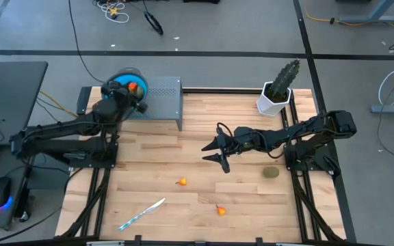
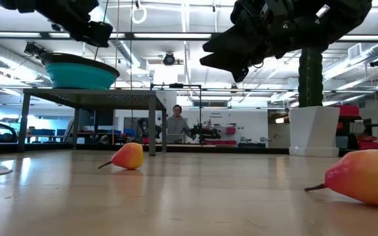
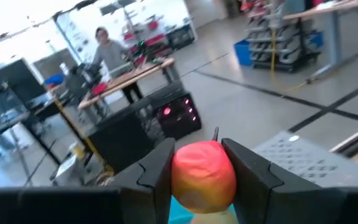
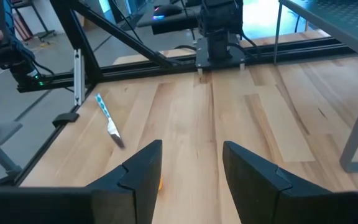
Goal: Pick & Place Fruit
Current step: Put the orange pear into the blue strainer bowl on the shelf
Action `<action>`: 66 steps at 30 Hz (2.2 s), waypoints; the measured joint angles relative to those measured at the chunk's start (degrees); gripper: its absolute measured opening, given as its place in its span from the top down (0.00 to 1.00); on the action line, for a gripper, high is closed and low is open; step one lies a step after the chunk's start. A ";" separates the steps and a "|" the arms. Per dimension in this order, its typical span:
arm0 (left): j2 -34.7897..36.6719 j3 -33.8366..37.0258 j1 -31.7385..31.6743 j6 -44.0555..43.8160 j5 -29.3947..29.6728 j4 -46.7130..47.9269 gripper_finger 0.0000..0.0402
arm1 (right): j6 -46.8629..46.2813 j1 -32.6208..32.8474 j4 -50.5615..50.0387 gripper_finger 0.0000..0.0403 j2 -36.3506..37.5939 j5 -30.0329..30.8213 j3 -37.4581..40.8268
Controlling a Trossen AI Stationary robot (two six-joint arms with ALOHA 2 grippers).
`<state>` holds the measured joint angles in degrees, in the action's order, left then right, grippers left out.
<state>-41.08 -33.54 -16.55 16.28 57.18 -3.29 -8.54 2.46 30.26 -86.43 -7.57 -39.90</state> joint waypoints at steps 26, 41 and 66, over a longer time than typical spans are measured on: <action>0.00 0.02 -5.14 -10.51 -24.22 5.95 0.52 | 0.02 -0.13 0.42 0.55 0.00 0.02 0.00; -1.72 -1.44 5.33 -8.32 -58.87 -2.25 0.52 | -0.04 0.22 -1.81 0.55 0.00 3.41 0.00; -9.38 -1.46 8.94 -2.39 -43.48 -10.16 0.52 | 7.66 7.20 20.55 0.55 -14.52 11.74 0.00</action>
<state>-50.46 -35.00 -7.62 13.89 13.70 -13.45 -0.87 9.65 50.80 -100.96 4.17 -39.90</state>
